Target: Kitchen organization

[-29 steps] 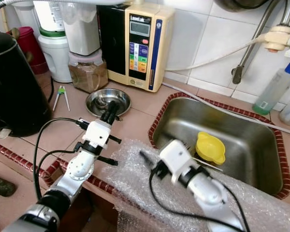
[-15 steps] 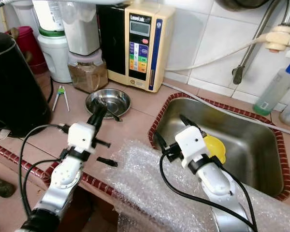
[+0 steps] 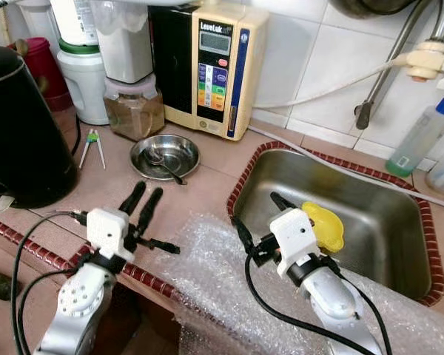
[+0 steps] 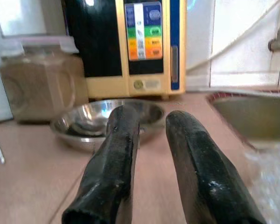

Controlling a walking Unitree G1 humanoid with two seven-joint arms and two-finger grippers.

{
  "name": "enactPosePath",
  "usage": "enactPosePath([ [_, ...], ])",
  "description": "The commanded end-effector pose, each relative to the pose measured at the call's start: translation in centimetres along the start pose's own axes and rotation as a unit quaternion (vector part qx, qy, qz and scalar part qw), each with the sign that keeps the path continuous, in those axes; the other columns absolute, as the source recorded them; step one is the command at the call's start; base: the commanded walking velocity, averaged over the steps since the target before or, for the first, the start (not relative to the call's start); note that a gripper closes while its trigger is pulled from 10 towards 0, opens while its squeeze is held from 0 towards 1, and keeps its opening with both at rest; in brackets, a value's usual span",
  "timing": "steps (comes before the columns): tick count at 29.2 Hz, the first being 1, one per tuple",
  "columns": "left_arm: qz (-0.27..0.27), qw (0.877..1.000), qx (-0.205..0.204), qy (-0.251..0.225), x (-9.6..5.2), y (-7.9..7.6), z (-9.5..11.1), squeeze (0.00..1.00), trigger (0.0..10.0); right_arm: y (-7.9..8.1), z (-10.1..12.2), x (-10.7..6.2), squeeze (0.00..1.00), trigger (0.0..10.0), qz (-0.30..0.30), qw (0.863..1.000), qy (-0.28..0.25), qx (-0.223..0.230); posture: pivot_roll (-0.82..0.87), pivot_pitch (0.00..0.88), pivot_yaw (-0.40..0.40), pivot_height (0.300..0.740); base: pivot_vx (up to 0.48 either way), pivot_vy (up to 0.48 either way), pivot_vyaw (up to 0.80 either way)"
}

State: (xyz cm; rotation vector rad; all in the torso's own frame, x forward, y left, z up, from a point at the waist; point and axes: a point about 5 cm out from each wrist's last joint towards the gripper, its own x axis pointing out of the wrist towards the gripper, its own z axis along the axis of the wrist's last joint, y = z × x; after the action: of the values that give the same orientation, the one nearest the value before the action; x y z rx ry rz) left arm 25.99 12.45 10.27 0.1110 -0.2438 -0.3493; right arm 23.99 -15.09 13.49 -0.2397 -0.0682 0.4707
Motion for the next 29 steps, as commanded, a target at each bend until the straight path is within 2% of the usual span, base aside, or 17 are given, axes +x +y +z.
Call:
enactPosePath([
  [1,-0.006,1.0,0.003,0.0,0.3,-0.1,0.3,1.0,10.0,0.0,0.3,-0.1,0.0,10.0,-0.005,1.0,-0.004,-0.002,0.13,0.0,-0.079,0.74,0.0,0.0,0.0],
  [5,0.005,1.0,-0.012,0.024,0.2,0.3,0.0,1.0,10.0,0.2,0.2,-0.1,0.0,10.0,-0.005,1.0,0.002,0.008,0.12,0.0,-0.076,0.74,0.0,0.0,-0.14],
  [13,0.001,1.0,0.001,0.026,0.5,-0.2,0.1,1.0,10.0,0.2,0.3,-0.1,0.0,10.0,-0.007,1.0,0.005,0.004,0.11,0.0,-0.072,0.74,0.0,0.0,-0.6],
  [15,-0.007,1.0,-0.014,0.021,0.6,-0.5,0.2,1.0,10.0,0.4,0.3,-0.2,0.0,10.0,-0.003,1.0,0.005,0.006,0.11,0.0,-0.072,0.74,0.0,0.0,-0.43],
  [25,0.016,0.999,0.013,0.026,1.3,-0.4,-0.2,1.0,10.0,1.2,0.6,-0.7,0.0,10.0,0.027,1.0,0.011,0.006,0.08,0.0,-0.085,0.74,0.0,0.0,0.0],
  [26,0.02,0.999,0.028,0.024,1.5,-0.5,-0.3,1.0,10.0,1.7,0.7,-0.9,0.0,10.0,0.046,0.999,0.013,0.02,0.07,0.0,-0.086,0.74,0.0,0.0,0.0],
  [27,0.02,0.999,0.028,0.024,1.5,-0.5,-0.3,1.0,10.0,1.7,0.7,-0.9,0.0,10.0,0.046,0.999,0.013,0.02,0.07,0.0,-0.086,0.74,0.0,0.0,0.0],
  [29,0.013,0.999,0.035,0.02,2.1,-1.0,-0.5,1.0,10.0,2.8,0.7,-1.3,0.0,10.0,0.081,0.996,0.023,0.029,0.06,0.0,-0.088,0.74,0.0,0.0,0.0],
])
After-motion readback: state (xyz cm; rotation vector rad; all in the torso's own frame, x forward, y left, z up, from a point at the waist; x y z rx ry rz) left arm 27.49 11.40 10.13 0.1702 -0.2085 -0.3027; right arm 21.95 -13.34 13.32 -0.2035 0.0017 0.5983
